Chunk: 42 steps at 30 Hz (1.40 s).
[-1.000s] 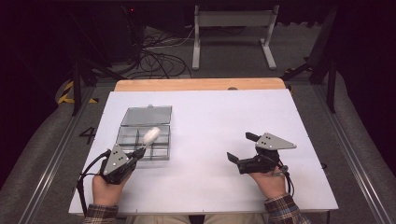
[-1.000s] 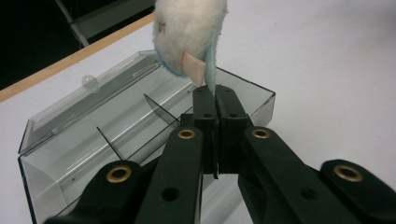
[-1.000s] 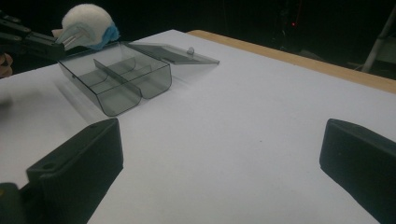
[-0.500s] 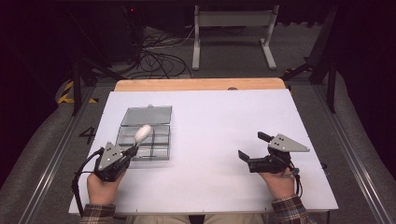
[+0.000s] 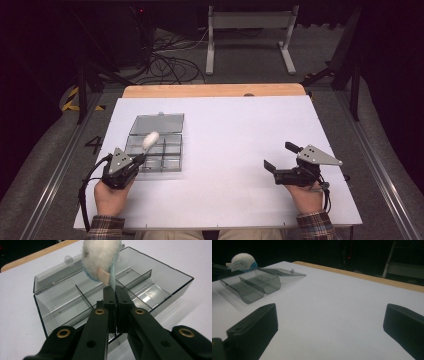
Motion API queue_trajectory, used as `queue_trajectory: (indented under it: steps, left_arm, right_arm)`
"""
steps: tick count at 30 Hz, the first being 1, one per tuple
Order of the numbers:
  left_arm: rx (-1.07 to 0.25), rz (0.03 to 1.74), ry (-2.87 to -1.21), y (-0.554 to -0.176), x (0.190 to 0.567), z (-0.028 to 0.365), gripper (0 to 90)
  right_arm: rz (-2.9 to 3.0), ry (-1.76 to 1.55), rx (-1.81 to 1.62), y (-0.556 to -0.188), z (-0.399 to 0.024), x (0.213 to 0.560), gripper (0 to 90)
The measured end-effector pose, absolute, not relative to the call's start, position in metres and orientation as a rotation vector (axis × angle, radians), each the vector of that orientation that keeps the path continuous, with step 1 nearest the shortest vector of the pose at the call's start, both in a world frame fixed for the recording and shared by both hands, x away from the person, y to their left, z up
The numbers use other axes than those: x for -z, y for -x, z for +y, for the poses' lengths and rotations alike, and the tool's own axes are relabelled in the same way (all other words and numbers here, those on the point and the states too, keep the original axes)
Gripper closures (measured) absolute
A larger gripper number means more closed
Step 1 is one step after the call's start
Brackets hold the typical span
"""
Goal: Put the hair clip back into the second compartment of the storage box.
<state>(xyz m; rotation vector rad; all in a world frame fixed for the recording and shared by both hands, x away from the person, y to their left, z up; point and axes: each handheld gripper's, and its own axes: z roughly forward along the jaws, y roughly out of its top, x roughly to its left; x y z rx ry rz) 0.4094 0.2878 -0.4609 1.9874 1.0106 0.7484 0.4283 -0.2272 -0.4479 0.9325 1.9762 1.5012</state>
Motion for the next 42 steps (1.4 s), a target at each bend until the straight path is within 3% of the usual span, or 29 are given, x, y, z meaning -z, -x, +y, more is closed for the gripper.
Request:
queue_trajectory:
  steps: [21, 31, 42]
  left_arm:
    - [-0.698, 1.093, -2.048, -0.426, 0.468, 0.283, 88.2]
    - [-0.773, 1.093, -2.134, -0.427, 0.467, 0.277, 88.1]
    - [-0.761, 1.109, -2.182, -0.430, 0.470, 0.275, 87.7]
  right_arm:
    - [1.918, -0.933, -1.523, -0.427, -0.236, 0.453, 0.0]
    - [1.910, -0.944, -1.522, -0.427, -0.239, 0.454, 0.0]
    - [1.899, -0.956, -1.528, -0.426, -0.240, 0.455, 0.0]
